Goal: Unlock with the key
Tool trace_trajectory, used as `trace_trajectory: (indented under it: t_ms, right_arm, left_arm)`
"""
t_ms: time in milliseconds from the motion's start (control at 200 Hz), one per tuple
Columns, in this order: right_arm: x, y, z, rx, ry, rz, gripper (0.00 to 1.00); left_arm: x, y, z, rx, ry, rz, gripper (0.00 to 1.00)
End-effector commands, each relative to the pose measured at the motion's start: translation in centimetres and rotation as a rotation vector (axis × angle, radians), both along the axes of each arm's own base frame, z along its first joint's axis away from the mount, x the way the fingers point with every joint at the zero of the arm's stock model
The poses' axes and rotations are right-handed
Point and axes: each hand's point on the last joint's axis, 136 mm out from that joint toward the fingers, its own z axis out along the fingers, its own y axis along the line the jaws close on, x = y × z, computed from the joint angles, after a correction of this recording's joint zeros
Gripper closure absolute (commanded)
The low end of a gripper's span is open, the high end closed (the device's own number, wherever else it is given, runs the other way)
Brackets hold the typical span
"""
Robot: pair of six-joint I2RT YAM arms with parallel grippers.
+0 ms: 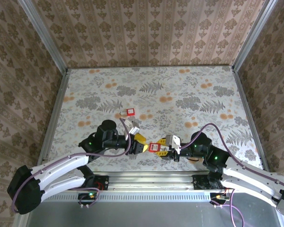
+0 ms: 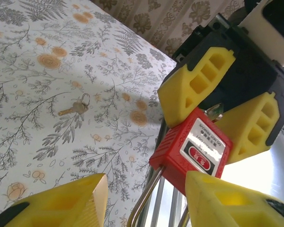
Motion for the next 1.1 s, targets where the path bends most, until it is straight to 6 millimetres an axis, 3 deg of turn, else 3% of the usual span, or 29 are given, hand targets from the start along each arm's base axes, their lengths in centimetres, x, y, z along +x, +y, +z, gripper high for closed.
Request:
trace_trajectory:
  t_ms: [0,320,710,980,1095]
  right_arm:
    - [0.1,-0.1,0.5,0.013,-0.016,-0.006,0.91]
    - [0.2,-0.2,0.4,0.007,-0.017,-0.013,0.91]
    - [0.3,-0.2,0.4,0.004,-0.02,-0.02,0.92]
    - [0.3,-0.3,0.4,0.0,-0.023,-0.02,0.94]
    - [0.3,-0.4,0.3,-0.002,-0.026,-0.024,0.96]
  left_arm:
    - [-0.5,0.0,0.5,-0.03,0.041,-0.027,0.57]
    - [-0.9,0.3,-0.6,-0.004,0.105,-0.02,0.6]
    - [-1.3,0.7,-2.1,0.036,0.154,-0.003,0.7]
    - [-1.0,0.8,-2.9,0.068,0.155,0.011,0.87]
    - [-0.4,1.3,-3.6,0.116,0.145,0.056,1.0]
